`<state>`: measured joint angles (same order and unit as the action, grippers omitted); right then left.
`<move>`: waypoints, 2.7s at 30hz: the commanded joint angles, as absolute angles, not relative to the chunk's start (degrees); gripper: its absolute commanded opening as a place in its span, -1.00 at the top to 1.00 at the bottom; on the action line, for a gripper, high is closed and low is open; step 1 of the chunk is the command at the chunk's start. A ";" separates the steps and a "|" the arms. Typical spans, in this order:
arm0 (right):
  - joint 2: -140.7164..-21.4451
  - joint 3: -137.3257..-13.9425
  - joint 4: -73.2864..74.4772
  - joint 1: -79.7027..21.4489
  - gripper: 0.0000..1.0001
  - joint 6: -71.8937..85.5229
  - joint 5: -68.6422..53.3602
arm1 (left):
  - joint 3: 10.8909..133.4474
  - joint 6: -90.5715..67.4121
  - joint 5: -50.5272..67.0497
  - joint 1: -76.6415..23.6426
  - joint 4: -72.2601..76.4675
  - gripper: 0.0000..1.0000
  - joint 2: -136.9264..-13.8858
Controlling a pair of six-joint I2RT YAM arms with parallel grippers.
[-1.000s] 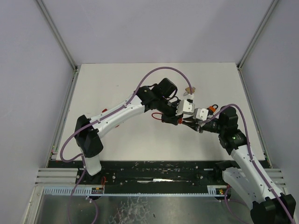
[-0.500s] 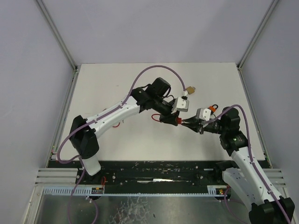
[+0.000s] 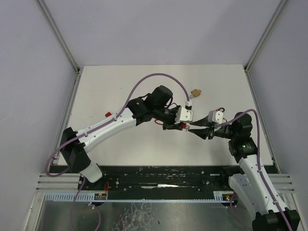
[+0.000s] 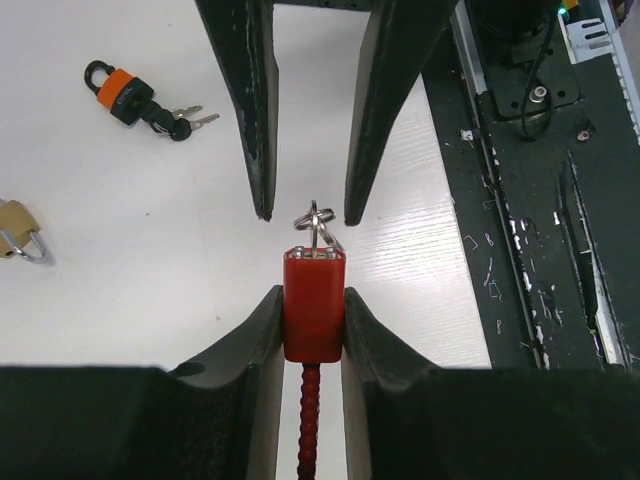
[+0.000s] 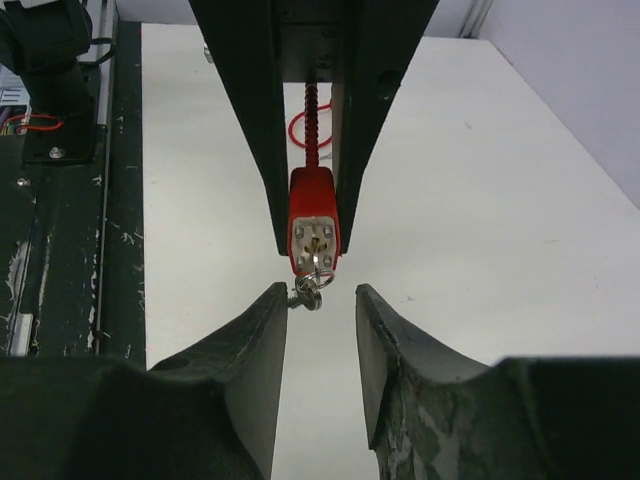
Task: Lock with the key
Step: Lock the lock.
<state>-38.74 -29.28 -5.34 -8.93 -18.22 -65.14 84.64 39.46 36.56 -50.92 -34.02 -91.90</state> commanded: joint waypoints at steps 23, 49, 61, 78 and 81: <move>-41.21 -27.42 -22.27 -7.25 0.58 2.21 -66.48 | 87.97 37.68 35.11 -52.15 -30.41 1.00 -94.18; -39.90 -33.58 1.07 -9.49 0.52 -25.73 -58.22 | 91.14 39.04 34.35 -52.17 -35.85 1.00 -96.34; -37.00 -32.27 -4.53 -9.37 0.21 -19.07 -62.62 | 91.76 37.73 34.52 -52.18 -36.87 1.00 -96.25; -51.00 -48.16 27.83 -6.94 -0.28 -44.81 -74.98 | 78.94 10.75 30.41 -48.76 -27.49 1.00 -90.86; -54.13 -48.43 26.78 -7.00 -0.27 -44.72 -76.95 | 75.65 8.19 29.63 -48.81 -25.99 1.00 -88.78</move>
<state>-51.86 -45.56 21.39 -7.11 -36.95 -71.90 79.15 16.58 31.55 -48.71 -32.51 -92.79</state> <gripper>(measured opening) 0.640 0.209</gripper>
